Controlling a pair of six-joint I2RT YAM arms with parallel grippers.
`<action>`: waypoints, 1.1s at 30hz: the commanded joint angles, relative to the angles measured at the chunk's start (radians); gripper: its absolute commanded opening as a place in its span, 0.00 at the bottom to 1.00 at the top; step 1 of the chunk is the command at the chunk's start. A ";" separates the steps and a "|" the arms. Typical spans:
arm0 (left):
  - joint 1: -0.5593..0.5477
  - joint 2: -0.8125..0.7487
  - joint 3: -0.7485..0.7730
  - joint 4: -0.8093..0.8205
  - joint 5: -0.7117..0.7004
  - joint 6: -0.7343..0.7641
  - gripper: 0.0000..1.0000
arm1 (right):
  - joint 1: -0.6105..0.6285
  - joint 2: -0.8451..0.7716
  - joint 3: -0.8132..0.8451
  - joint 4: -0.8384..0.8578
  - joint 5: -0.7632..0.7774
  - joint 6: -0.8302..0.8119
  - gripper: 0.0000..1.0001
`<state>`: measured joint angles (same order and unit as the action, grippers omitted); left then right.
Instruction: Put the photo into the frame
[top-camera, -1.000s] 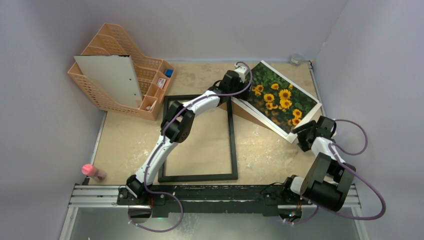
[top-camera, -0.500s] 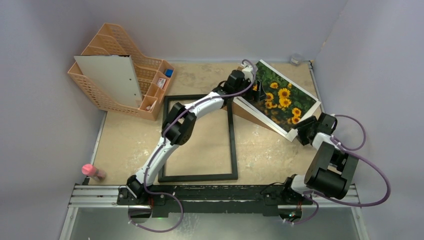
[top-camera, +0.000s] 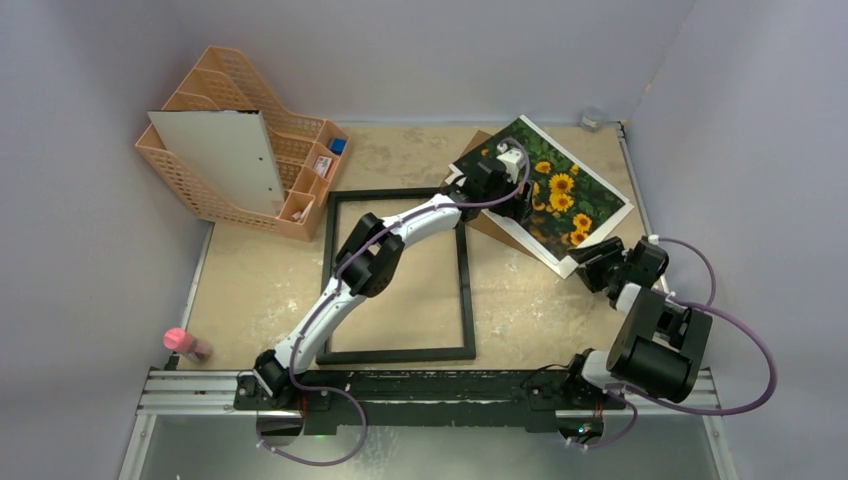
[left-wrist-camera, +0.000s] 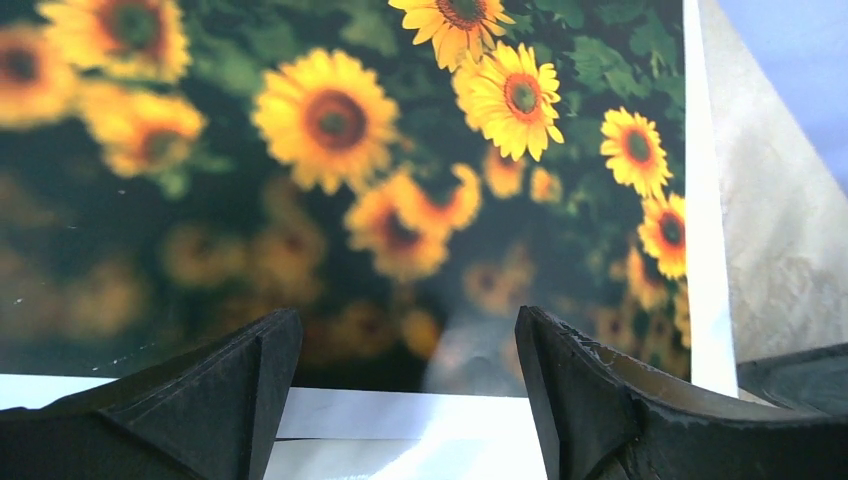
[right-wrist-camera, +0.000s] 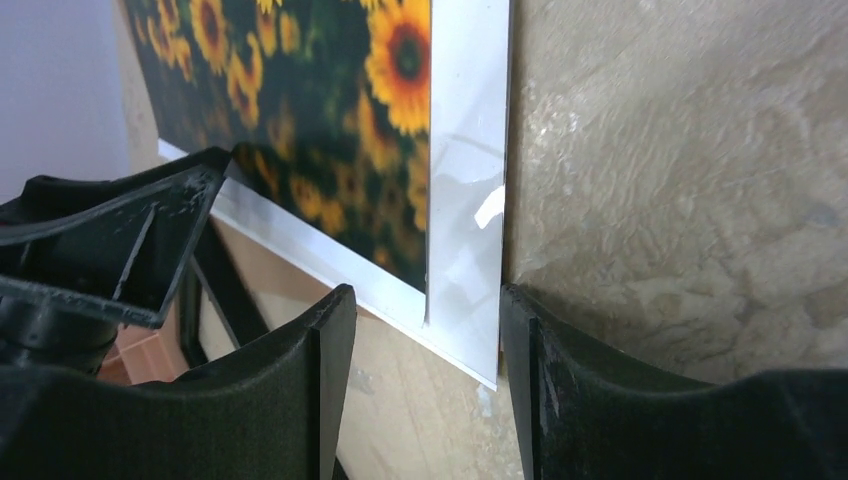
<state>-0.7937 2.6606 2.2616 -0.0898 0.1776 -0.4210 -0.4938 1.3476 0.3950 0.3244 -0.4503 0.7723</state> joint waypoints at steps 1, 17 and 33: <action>-0.006 0.083 -0.004 -0.214 -0.096 0.062 0.84 | 0.003 -0.035 -0.033 0.151 -0.153 0.057 0.56; -0.005 0.086 0.001 -0.235 -0.100 0.054 0.83 | -0.004 -0.024 -0.018 0.219 -0.111 0.044 0.49; -0.004 0.079 0.018 -0.233 -0.069 -0.003 0.83 | -0.004 0.143 0.013 0.464 -0.262 0.029 0.17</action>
<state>-0.7982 2.6686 2.2894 -0.1341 0.0971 -0.3840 -0.5034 1.4662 0.3740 0.6689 -0.6144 0.8227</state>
